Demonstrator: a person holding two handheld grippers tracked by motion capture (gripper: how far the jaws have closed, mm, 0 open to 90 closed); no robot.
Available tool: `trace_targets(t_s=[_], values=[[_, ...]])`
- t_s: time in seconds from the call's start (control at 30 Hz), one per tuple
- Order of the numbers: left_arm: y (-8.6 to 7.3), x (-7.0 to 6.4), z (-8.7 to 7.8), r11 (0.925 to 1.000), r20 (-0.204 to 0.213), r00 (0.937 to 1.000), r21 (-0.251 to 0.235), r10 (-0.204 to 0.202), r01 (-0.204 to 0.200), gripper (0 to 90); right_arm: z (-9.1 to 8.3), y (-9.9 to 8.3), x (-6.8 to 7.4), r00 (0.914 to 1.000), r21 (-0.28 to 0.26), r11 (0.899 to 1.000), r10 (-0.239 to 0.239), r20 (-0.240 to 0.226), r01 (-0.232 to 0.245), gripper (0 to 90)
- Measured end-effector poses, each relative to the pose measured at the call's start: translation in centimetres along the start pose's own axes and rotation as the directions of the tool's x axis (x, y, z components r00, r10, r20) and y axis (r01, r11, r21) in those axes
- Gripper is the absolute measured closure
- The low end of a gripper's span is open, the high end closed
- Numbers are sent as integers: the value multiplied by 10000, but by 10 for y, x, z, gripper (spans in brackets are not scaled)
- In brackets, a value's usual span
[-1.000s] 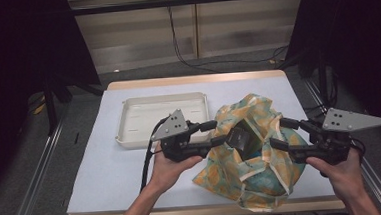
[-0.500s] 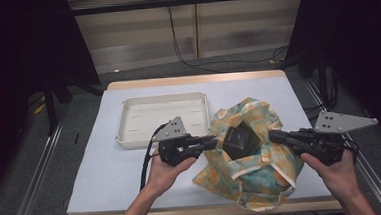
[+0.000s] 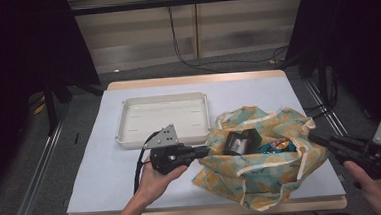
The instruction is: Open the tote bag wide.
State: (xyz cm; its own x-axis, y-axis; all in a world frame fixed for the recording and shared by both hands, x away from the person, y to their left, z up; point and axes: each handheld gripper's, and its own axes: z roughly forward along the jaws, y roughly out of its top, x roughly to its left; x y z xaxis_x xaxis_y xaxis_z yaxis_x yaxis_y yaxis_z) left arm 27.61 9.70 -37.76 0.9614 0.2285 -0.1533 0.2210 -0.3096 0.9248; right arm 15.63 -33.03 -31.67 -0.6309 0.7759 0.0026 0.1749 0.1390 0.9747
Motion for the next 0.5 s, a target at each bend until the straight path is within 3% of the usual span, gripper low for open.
trace_targets(t_s=[0.1,0.27,0.43,0.5], values=[[-4,-1,1,9999,132,9999,112,-18,16,888,-9,-11,1,9999,50,9999,87,86,-88,900],[-12,0,7,9991,260,9995,404,-170,160,887,-16,-27,7,9994,263,9995,-170,294,163,900],[-22,-2,14,9966,503,9979,724,-418,381,884,-11,-42,6,9973,519,9985,-188,704,151,900],[-24,-3,16,9944,540,9975,978,-450,395,882,-9,-48,4,9980,525,9986,-72,621,39,900]])
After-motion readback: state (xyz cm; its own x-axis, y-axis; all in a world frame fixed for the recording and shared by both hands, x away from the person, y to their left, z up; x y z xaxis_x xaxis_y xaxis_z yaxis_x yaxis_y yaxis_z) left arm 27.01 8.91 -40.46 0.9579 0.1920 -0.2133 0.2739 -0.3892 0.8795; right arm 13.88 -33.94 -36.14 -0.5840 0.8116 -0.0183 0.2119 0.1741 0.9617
